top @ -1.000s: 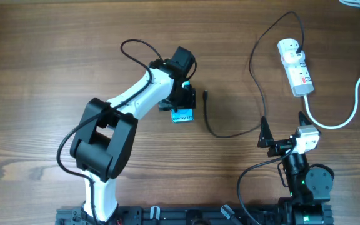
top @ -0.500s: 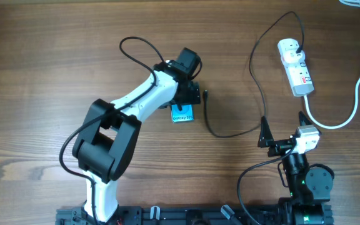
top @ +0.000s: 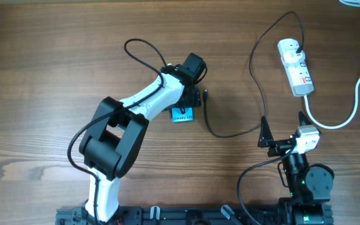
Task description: Plug charger to phone and switch on socket
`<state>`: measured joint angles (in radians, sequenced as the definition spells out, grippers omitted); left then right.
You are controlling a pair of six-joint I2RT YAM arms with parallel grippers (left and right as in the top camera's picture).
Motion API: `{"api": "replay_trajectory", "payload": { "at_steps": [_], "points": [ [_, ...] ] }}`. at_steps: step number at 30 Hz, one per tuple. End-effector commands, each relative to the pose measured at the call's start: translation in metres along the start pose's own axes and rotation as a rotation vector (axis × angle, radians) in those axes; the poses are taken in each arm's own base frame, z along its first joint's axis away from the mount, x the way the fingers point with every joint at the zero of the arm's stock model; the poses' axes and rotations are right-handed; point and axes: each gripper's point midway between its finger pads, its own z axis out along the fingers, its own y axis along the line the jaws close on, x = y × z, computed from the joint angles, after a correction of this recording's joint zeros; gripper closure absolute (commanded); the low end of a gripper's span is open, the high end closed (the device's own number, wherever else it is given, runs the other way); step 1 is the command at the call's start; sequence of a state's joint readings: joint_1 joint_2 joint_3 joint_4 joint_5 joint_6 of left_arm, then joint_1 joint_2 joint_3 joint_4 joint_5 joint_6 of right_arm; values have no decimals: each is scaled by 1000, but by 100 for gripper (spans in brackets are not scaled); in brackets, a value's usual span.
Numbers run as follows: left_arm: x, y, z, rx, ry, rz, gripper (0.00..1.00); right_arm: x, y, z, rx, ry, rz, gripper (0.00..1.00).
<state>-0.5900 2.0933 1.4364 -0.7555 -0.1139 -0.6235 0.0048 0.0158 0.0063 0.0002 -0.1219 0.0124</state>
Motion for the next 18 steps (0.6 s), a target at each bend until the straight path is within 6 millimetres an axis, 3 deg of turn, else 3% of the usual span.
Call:
{"api": "replay_trajectory", "payload": {
  "at_steps": [1, 10, 15, 18],
  "points": [
    [12, 6, 20, -33, 50, -7, 22, -1, -4, 0, 21, -6, -13, 0],
    [18, 18, 20, -65, 87, 75, 33, -1, -4, 0, 21, -6, -12, 0],
    [14, 23, 20, -59, 93, 222, 30, -1, -4, 0, 21, -6, -12, 0],
    [11, 28, 21, -60, 94, 218, 25, -1, -4, 0, 21, -6, -13, 0]
  ]
}}
